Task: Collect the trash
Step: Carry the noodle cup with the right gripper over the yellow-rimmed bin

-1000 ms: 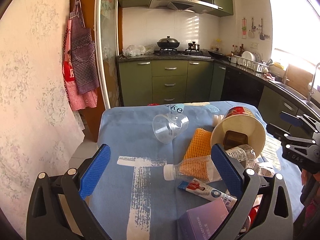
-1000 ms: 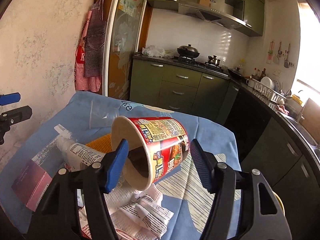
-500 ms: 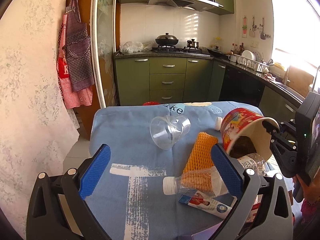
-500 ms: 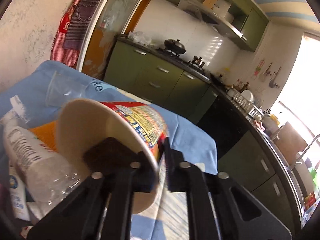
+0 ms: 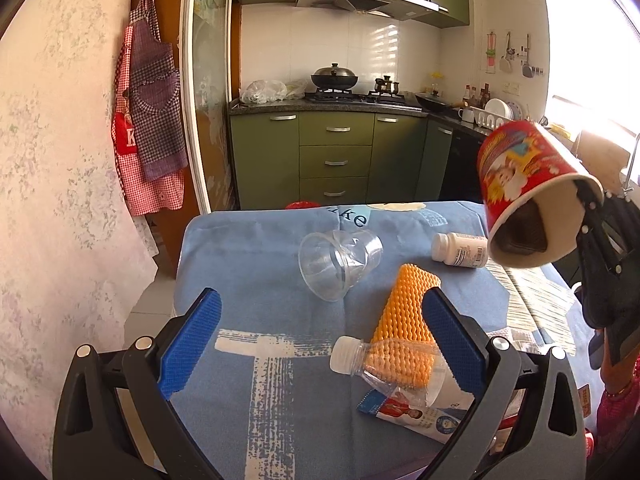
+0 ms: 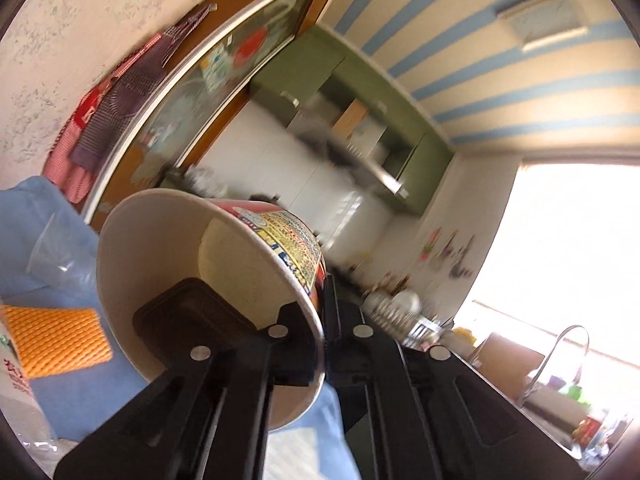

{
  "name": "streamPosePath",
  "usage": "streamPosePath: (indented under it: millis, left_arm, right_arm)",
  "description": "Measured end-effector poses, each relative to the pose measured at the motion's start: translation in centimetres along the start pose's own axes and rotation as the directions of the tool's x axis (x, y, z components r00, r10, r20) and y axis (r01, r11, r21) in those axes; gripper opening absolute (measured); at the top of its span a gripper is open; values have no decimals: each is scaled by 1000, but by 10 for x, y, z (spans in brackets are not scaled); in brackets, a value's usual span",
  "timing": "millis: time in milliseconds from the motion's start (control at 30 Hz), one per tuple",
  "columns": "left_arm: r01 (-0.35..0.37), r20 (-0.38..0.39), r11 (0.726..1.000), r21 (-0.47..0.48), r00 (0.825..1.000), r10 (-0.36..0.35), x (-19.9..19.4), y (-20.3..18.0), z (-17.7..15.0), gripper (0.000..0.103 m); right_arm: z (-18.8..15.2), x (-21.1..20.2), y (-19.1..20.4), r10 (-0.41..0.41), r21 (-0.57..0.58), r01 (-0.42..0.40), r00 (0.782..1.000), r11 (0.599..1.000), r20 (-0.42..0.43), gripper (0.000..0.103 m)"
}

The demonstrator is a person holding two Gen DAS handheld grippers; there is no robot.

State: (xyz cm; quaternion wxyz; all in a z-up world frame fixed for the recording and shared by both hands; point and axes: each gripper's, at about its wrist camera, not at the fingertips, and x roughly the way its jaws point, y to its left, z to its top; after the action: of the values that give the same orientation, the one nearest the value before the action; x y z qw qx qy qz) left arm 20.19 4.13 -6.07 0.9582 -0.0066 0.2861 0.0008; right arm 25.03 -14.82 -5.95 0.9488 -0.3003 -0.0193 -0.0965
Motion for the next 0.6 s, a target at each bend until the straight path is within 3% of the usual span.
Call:
streamPosePath:
  millis: [267,367,433,500,600]
  left_arm:
    - [6,8,1000,-3,1000,-6,-1,-1,-1,99]
    - [7,10,1000,-2,1000,-7,-1,-1,-1,99]
    - [7,11,1000,-1,1000,-7,-2,-1,-1,99]
    - [8,14,1000,0,1000,-8,-3,0,-2,99]
    - [7,20,1000,0,1000,-7,-6,1,-2,99]
  right_arm:
    - [20,4,-11,-76,-56,78,996,995,39,3]
    - [29,12,-14,-45,-29,45,999,999,-11,3]
    - [35,26,-31,26,52,-21,995,998,-98,3]
    - [33,42,-49,121,165,-90,974,982,-192,3]
    - [16,70,-88,310,382,-171,889,908,-336,3]
